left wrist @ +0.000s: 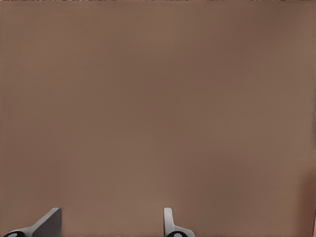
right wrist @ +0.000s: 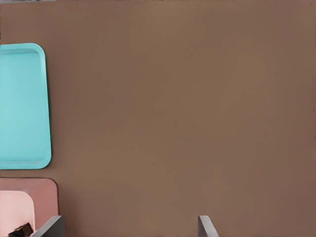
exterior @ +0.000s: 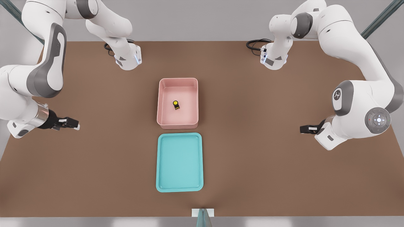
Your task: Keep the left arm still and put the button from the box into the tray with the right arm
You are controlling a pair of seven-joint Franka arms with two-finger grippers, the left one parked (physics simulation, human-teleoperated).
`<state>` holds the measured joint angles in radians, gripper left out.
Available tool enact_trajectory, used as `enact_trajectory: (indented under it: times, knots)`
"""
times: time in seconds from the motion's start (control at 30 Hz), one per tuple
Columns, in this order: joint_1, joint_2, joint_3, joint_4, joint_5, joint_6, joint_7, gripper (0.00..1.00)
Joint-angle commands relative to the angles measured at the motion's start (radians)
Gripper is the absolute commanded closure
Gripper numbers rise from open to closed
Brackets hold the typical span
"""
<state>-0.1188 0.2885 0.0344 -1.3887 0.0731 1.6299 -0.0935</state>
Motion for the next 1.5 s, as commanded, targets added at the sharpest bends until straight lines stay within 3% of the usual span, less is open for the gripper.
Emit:
enact_trajectory:
  times: [0.0,0.1,0.17,0.23,0.27,0.3,0.4,0.5,0.53,0.6,0.7,1.03,1.23,1.47]
  knots:
    - [0.001,0.0,0.001,0.0,-0.001,0.036,-0.057,0.0]
    - [0.085,0.001,-0.001,0.0,0.007,0.054,-0.046,0.0]
    - [0.278,-0.012,0.018,0.007,0.01,0.036,-0.029,0.0]
    - [0.384,0.0,0.168,0.01,-0.016,0.096,0.15,0.0]
    - [0.441,0.001,0.168,0.008,-0.093,0.11,0.149,0.0]
    - [0.467,0.023,0.179,0.007,0.068,0.105,0.367,0.0]
    - [0.541,0.034,0.209,-0.055,0.047,0.068,0.794,0.0]
    - [0.648,0.02,0.209,-0.2,0.042,0.157,0.971,0.0]
    - [0.666,-0.038,0.202,-0.34,0.042,0.275,0.983,0.0]
    - [0.778,-0.051,0.064,-0.447,0.048,0.376,0.994,0.0]
    - [0.797,-0.054,0.056,-0.621,0.047,0.625,0.989,0.0]
    - [0.798,-0.062,-0.07,-0.691,0.047,0.631,0.726,0.0]
    - [0.798,-0.071,-0.056,-0.806,0.048,0.797,0.696,0.0]
    - [0.798,-0.051,0.009,-0.857,0.108,0.91,0.709,0.0]
